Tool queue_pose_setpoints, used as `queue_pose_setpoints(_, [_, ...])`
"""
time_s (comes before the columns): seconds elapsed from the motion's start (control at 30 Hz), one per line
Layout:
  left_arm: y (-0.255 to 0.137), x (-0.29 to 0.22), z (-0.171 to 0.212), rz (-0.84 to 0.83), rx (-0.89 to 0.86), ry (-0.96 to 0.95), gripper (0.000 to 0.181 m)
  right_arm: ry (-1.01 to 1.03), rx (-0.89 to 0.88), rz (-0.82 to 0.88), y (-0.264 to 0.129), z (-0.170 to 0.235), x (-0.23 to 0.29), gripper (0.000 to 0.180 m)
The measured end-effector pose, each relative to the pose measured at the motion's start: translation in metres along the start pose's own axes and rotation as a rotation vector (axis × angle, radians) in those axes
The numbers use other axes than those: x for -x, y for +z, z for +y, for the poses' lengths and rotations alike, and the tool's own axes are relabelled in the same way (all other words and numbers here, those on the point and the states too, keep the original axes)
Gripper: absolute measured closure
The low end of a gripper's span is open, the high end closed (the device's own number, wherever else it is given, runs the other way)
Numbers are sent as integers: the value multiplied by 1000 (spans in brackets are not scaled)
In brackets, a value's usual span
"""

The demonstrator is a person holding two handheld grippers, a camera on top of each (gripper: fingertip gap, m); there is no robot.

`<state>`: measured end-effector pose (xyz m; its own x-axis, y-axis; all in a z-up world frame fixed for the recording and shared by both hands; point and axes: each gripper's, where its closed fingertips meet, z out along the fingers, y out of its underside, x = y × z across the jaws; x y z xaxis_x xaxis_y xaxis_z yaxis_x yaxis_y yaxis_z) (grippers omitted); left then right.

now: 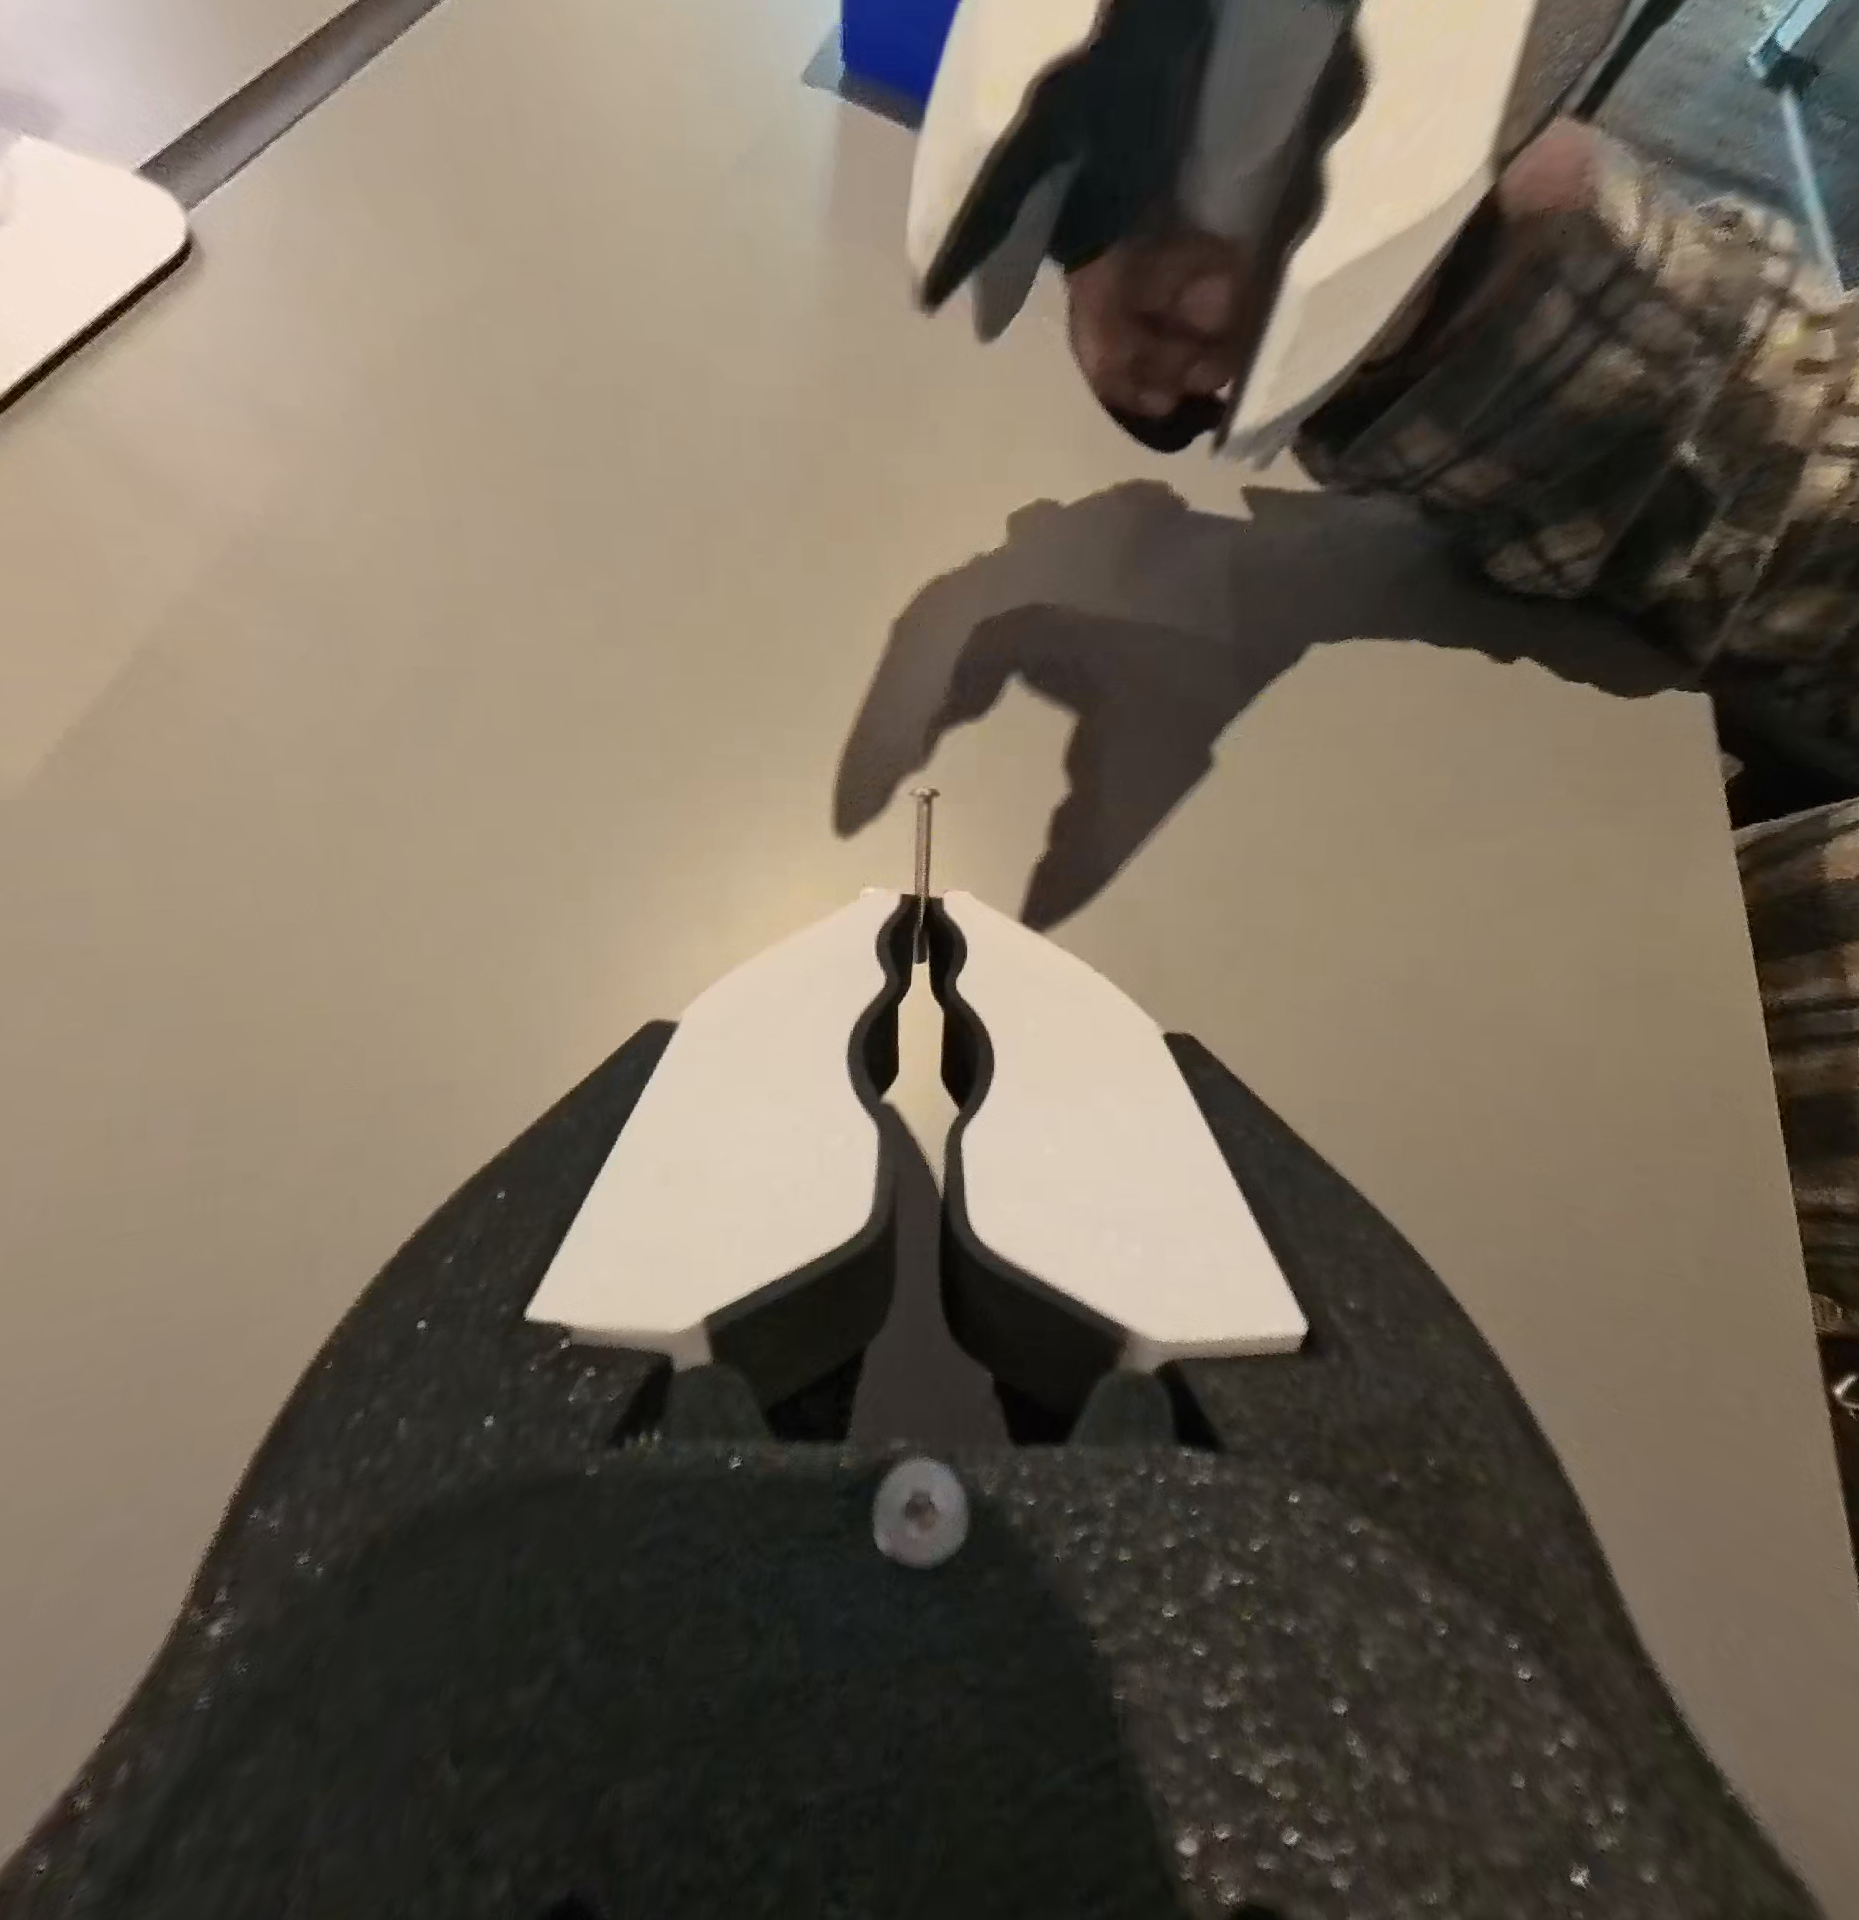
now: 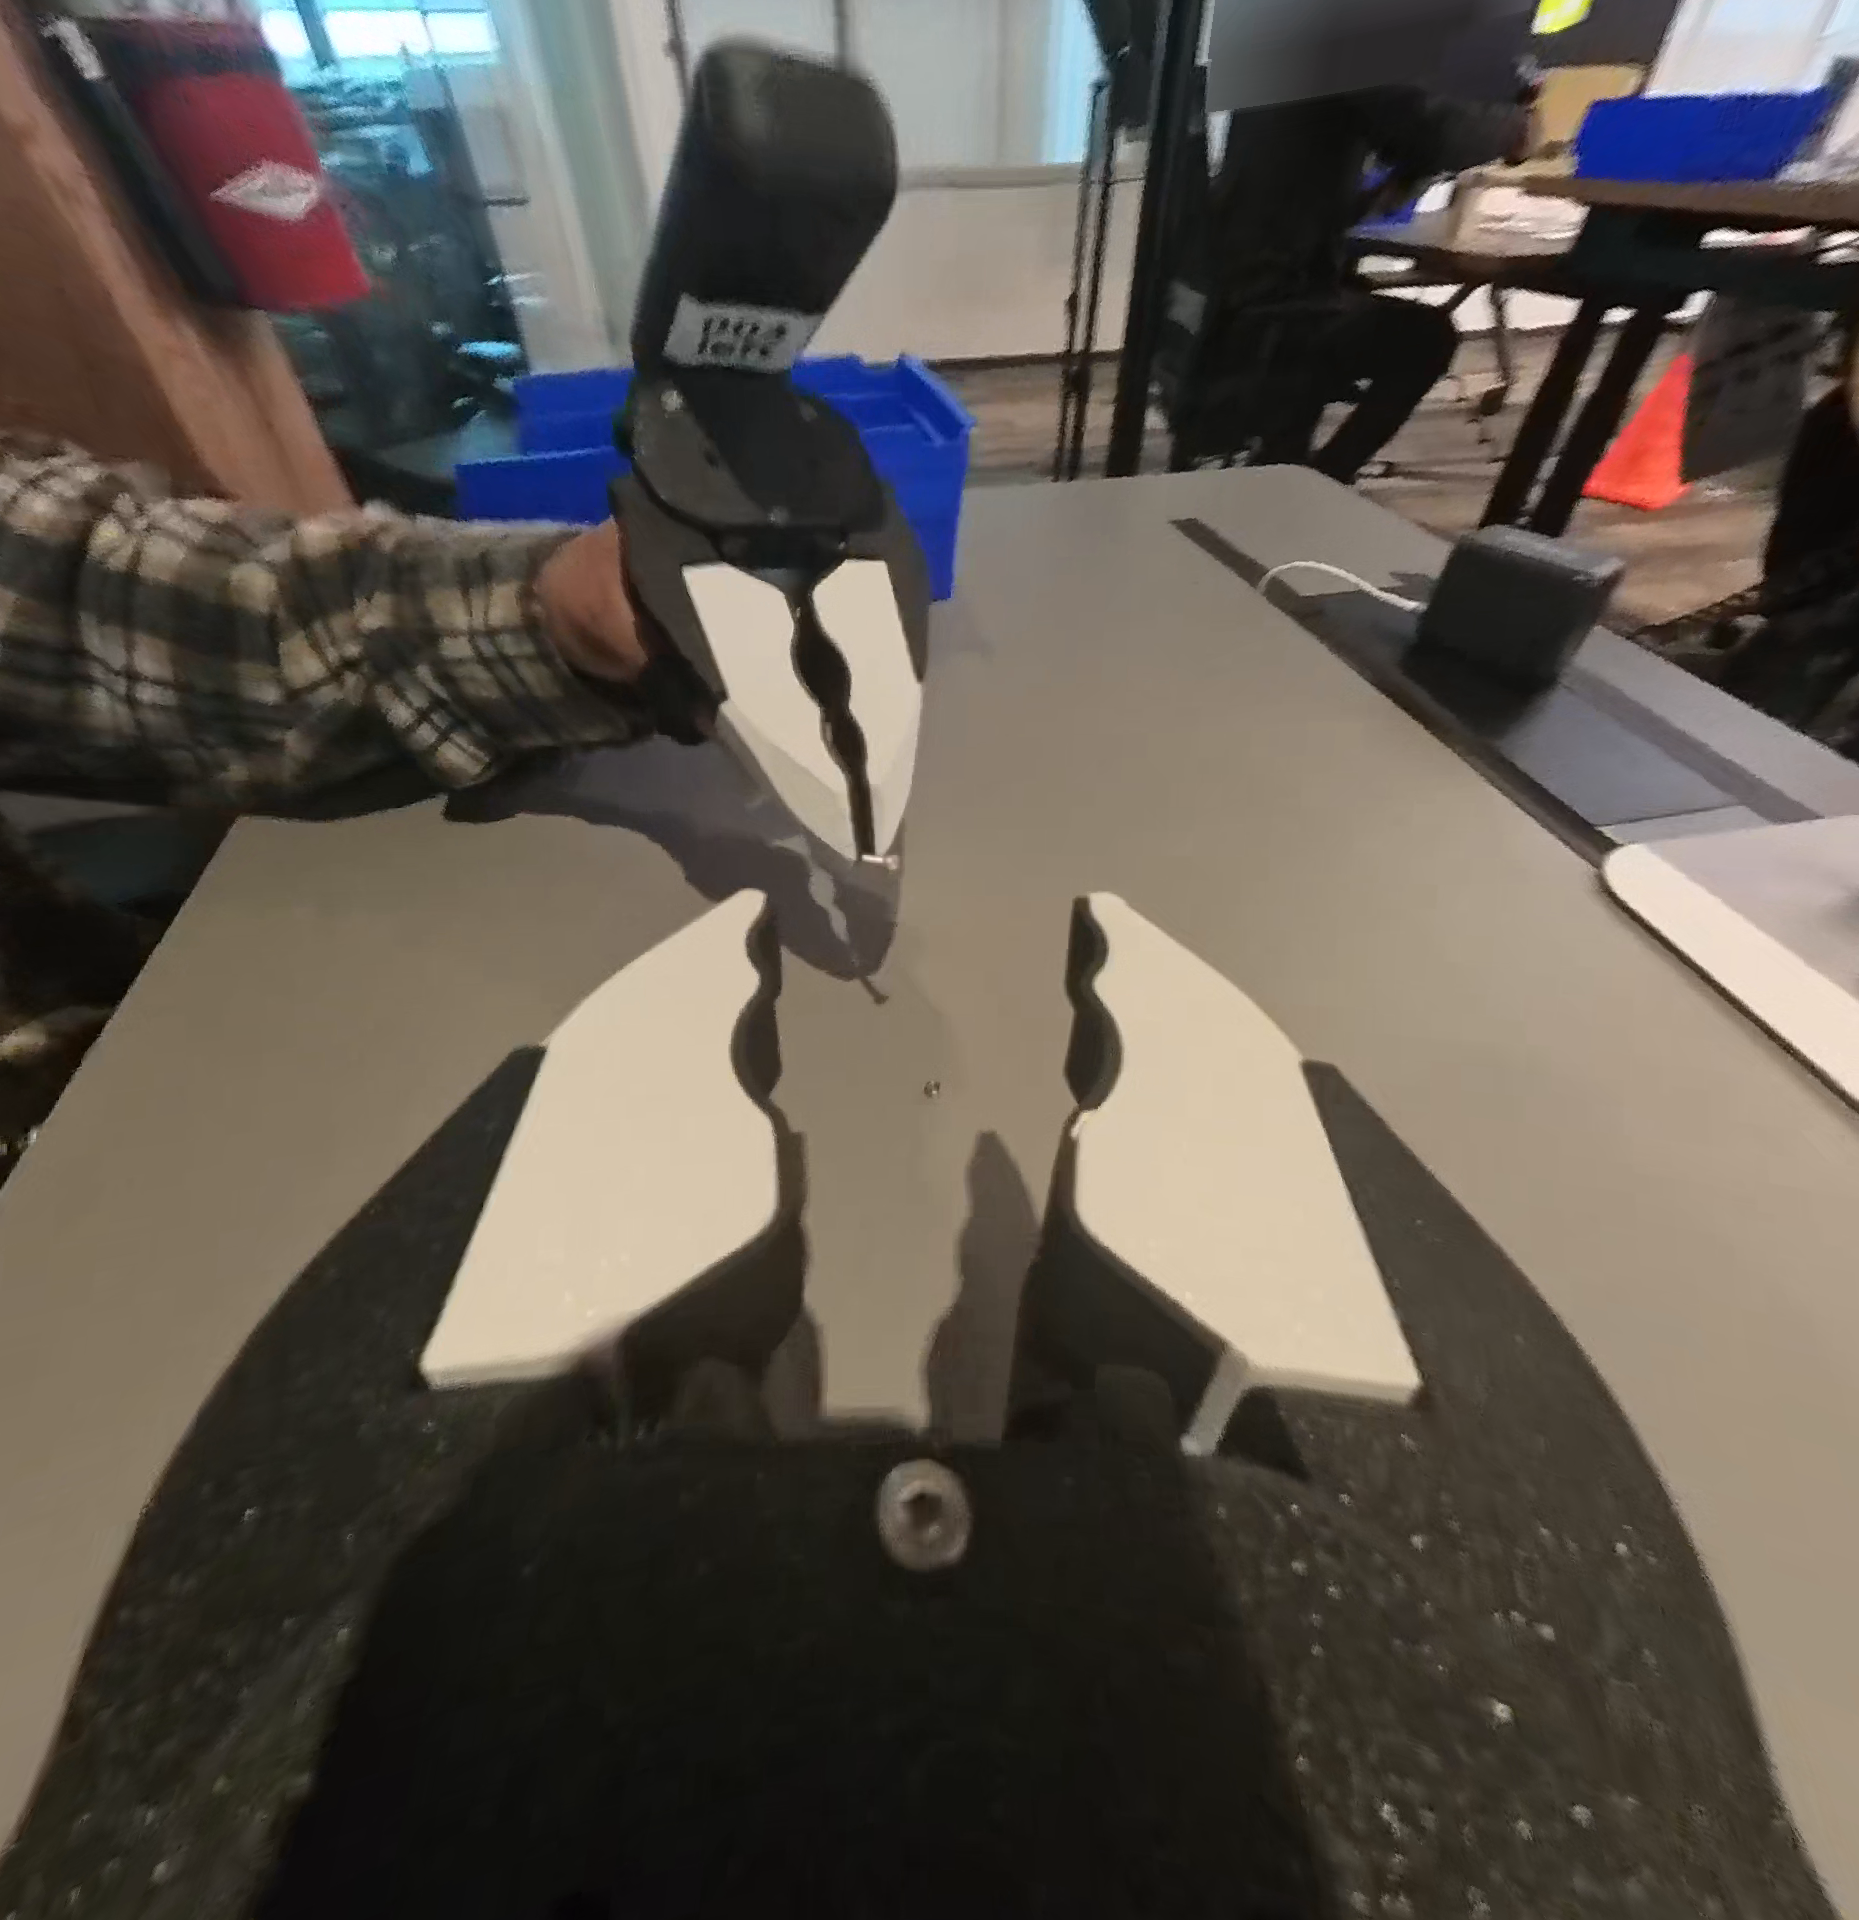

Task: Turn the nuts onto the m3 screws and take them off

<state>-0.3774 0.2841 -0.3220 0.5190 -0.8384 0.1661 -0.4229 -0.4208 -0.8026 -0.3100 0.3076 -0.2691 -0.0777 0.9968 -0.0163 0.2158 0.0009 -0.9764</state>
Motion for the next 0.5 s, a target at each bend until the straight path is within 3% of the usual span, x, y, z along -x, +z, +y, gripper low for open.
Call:
queue_pose_setpoints(0.17, [7,-7,-14,29,-20,21,179,-29,74,-119,20,14,8,138])
queue_pose_setpoints(0.5, [22,-21,-20,85,-4,53,179,-69,138,-186,33,27,16,159])
